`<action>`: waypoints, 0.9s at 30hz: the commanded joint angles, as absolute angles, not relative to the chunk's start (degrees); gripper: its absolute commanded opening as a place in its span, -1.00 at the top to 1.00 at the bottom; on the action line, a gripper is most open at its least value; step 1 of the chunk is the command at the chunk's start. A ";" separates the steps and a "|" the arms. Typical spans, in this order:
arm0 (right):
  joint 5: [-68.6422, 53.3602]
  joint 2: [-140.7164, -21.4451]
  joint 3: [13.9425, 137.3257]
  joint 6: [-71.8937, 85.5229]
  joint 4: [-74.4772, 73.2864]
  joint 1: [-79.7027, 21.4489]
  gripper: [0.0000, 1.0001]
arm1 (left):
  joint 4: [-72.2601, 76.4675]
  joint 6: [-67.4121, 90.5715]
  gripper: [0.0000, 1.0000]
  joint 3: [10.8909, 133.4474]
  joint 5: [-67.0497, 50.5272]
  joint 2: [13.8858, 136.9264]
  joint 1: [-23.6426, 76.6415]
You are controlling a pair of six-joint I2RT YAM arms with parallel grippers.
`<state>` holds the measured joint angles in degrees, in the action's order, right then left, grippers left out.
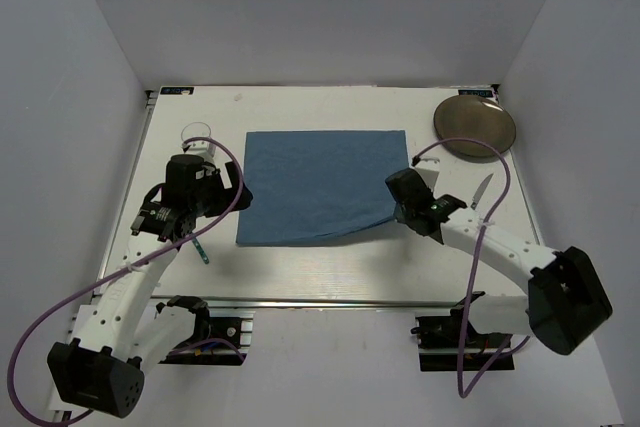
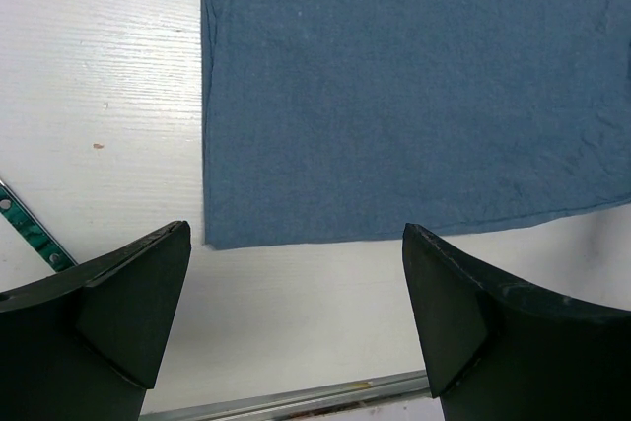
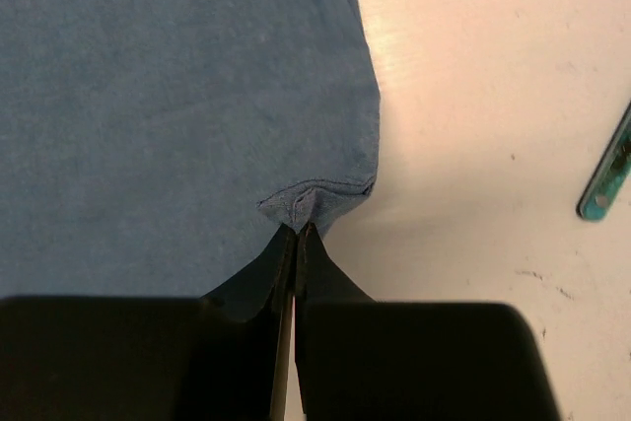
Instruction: Set the dinner table for one person
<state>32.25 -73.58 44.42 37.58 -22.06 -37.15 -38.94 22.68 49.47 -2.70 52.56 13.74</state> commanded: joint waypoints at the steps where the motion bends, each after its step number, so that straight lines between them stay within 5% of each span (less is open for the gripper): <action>1: 34.19 -69.53 40.61 42.45 -21.45 -37.44 1.00 | -38.32 22.06 -0.96 49.48 -3.34 52.30 13.97; 6: 33.84 -64.70 36.92 44.56 -20.66 -37.35 1.00 | -38.32 22.15 -0.96 49.48 -3.08 53.00 13.97; 7: 34.19 -64.25 36.57 44.56 -21.00 -37.35 0.82 | -38.41 22.15 -0.96 49.48 -3.08 53.17 13.97; 8: 35.32 -63.99 36.82 44.73 -21.96 -37.35 0.00 | -38.50 22.15 -0.96 49.57 -3.08 53.35 13.97; 9: 36.12 -63.29 37.44 45.26 -22.93 -37.18 -0.54 | -38.50 22.15 -0.96 49.57 -3.08 53.35 13.97; 10: 36.65 -63.02 37.88 45.61 -23.55 -37.44 -0.72 | -38.58 22.15 -0.96 49.57 -3.08 53.52 13.97; 16: 33.94 -64.06 42.08 34.68 -19.88 -37.71 -0.79 | -38.50 22.85 -0.96 50.18 -3.86 53.96 13.97; 21: 25.05 -83.56 52.98 31.28 -22.49 -38.23 -0.78 | -39.82 28.38 -0.96 52.47 -6.05 61.50 13.97; 27: 13.45 -93.59 55.35 31.90 -16.59 -37.09 -0.79 | -32.97 34.44 -0.96 50.36 -11.33 73.64 14.50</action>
<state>20.29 -91.33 53.10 32.97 -18.11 -37.58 -36.67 30.13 50.96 -7.25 71.48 13.80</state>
